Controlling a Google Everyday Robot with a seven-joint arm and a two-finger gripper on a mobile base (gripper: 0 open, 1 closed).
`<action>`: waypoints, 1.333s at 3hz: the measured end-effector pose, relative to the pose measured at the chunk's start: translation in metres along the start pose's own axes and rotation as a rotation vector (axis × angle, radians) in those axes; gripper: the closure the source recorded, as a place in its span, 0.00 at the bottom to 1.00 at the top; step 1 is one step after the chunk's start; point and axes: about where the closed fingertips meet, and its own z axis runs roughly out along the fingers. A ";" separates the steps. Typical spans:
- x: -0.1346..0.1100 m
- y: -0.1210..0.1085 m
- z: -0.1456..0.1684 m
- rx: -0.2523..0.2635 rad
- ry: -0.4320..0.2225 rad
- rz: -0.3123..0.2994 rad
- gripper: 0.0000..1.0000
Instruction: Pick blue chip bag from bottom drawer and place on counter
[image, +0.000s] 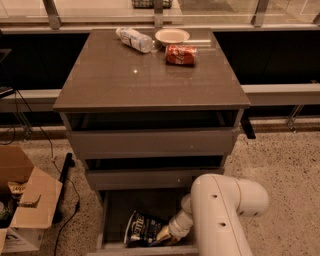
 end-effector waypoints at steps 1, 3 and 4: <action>0.001 0.016 -0.026 -0.005 -0.070 -0.039 1.00; 0.014 0.077 -0.124 -0.131 -0.281 -0.181 1.00; 0.036 0.091 -0.170 -0.222 -0.342 -0.227 1.00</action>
Offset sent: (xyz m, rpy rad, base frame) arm 0.0576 0.0047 0.1753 0.0909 -0.4243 -0.0163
